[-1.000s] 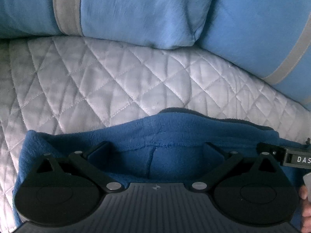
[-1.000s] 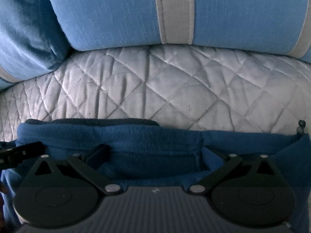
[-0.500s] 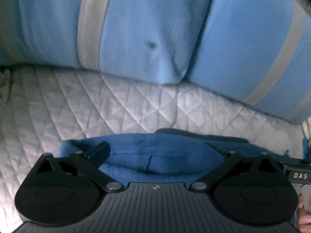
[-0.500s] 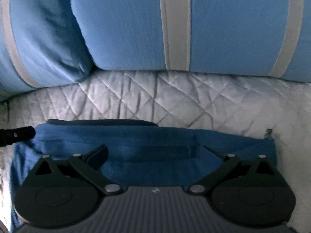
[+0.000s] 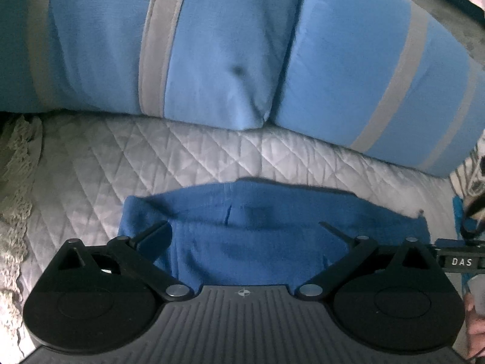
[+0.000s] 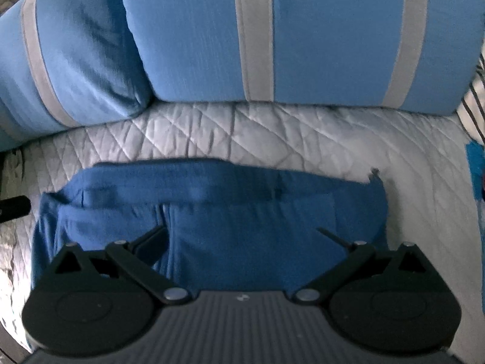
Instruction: Fold clothes
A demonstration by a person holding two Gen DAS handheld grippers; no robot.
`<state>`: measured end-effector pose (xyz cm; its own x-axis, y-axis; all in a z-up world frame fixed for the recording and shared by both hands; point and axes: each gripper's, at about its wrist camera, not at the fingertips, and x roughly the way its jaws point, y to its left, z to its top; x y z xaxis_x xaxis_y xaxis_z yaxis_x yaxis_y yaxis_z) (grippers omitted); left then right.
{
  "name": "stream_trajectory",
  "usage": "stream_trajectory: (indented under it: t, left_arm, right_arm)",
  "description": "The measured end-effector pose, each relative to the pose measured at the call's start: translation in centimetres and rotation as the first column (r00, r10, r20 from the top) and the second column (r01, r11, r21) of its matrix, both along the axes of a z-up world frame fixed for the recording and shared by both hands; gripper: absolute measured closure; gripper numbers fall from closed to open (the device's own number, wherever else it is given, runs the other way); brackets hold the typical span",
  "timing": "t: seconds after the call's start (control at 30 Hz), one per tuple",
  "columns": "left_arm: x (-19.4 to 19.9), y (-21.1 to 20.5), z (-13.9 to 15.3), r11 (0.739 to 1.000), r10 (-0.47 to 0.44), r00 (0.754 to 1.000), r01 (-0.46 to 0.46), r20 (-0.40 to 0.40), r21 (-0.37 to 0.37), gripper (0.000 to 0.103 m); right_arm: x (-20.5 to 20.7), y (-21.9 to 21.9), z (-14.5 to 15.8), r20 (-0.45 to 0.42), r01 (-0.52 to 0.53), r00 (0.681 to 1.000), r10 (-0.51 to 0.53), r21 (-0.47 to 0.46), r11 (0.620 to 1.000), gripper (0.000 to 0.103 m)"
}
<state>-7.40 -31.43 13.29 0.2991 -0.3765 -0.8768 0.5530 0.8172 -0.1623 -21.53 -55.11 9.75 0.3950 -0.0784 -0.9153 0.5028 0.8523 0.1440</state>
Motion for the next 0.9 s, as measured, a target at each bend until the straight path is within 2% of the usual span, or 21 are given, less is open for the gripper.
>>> stream_trajectory:
  t: [0.4,0.77,0.9]
  left_arm:
    - [-5.2,5.7,-1.0,0.998,-0.054,0.998,0.055,-0.029,0.022,0.000]
    - [-5.3,7.6,-1.4,0.998,-0.067,0.997,0.066,-0.047,-0.023,0.000]
    - [-4.6,8.7,-1.6,0.995,-0.079,0.995,0.075,-0.067,-0.064,0.000]
  right_arm:
    - [-7.5,3.4,-1.5,-0.049,-0.044,0.998,0.044,0.006,0.999,0.000]
    - [-9.2,2.8,-1.0,-0.032,-0.048,0.998,0.047,-0.032,0.998,0.000]
    - [-9.7,1.8,-0.7,0.013,-0.063,0.998,0.063,-0.022,0.998,0.000]
